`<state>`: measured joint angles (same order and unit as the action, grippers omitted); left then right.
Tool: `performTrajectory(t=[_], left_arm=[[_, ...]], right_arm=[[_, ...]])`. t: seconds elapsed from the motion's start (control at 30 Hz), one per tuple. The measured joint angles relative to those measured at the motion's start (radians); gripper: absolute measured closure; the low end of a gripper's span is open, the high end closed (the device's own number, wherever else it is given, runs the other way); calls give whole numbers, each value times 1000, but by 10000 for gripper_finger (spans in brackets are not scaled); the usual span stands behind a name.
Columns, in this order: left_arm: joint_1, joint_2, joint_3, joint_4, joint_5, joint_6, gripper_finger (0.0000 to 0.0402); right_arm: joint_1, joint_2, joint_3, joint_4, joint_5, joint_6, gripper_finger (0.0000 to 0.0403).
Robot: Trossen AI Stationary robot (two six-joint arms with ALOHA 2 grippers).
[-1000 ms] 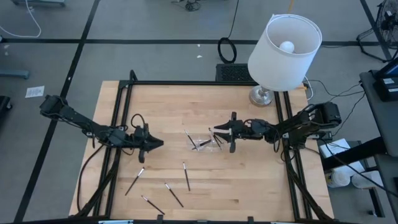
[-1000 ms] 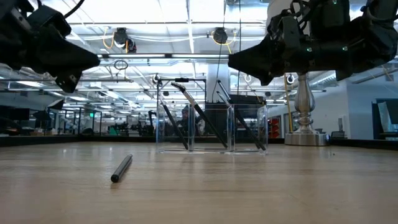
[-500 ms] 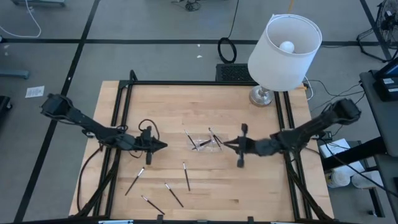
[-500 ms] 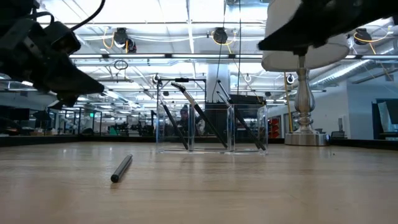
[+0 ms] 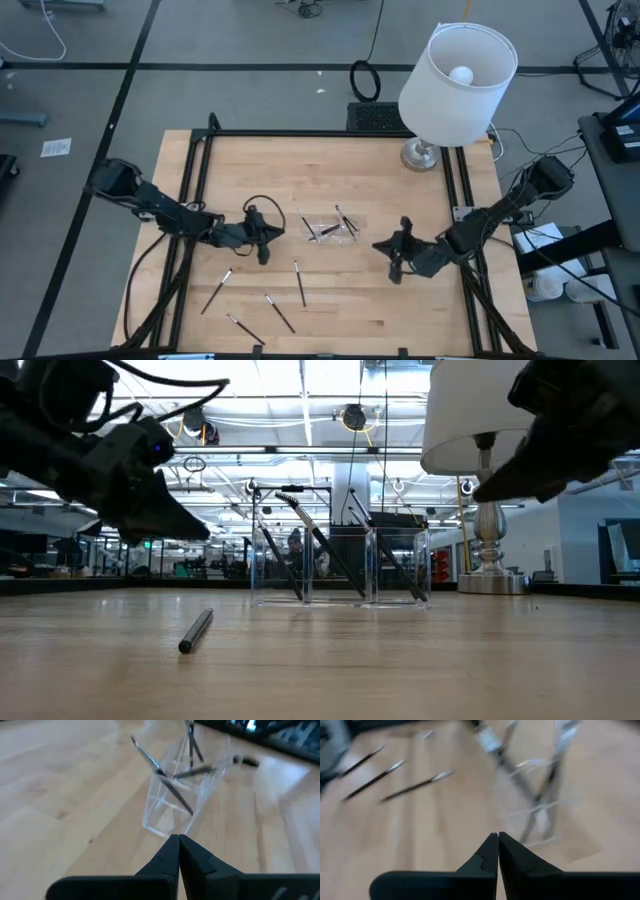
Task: Pick & Place Makeup Supplies
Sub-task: Adjust the transparent organizer
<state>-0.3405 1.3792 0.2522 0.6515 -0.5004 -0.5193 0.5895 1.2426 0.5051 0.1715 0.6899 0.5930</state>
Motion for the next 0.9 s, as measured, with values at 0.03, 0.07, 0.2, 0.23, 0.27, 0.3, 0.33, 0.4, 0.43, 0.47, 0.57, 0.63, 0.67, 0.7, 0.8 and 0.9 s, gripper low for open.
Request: performTrajectory(t=[0.03, 0.07, 0.2, 0.23, 0.27, 0.3, 0.33, 0.4, 0.43, 0.47, 0.57, 0.63, 0.67, 0.7, 0.8, 0.9], left_arm=[[0, 21, 9, 2, 0, 10, 384], [5, 35, 14, 4, -3, 19, 383], [34, 67, 24, 3, -58, 11, 390], [42, 69, 23, 7, -60, 7, 393], [49, 73, 23, 11, -59, -2, 396], [57, 74, 24, 9, -57, -11, 397], [62, 74, 23, 6, -53, -15, 397], [68, 74, 23, 8, -46, -17, 391], [68, 74, 23, 8, -46, -17, 386], [70, 74, 23, 7, -46, -17, 382], [70, 74, 23, 7, -45, -16, 373], [70, 74, 23, 6, -42, -13, 372], [70, 74, 23, 6, -42, -13, 372], [70, 74, 23, 6, -42, -12, 372], [70, 74, 23, 6, -42, -10, 371], [70, 74, 23, 6, -39, -10, 371]], right_arm=[[-1, -1, -3, 3, -53, -8, 402], [-1, -1, -4, 3, -107, -24, 402], [-2, 1, -4, 8, -226, -34, 402], [-6, 10, -4, 12, -237, -37, 402], [-13, 23, -4, 19, -253, -39, 402], [-22, 39, -4, 20, -279, -46, 402], [-36, 63, -5, 32, -310, -52, 402], [-75, 130, -4, 93, -384, -64, 403], [-96, 166, -4, 123, -405, -76, 403], [-115, 204, -5, 162, -412, -88, 403], [-177, 302, -5, 297, -449, -108, 403], [-206, 346, -5, 349, -475, -111, 403], [-219, 364, -5, 369, -480, -115, 403], [-229, 382, -5, 387, -470, -119, 403], [-256, 421, -5, 423, -428, -119, 403], [-280, 443, -5, 465, -411, -141, 403]])
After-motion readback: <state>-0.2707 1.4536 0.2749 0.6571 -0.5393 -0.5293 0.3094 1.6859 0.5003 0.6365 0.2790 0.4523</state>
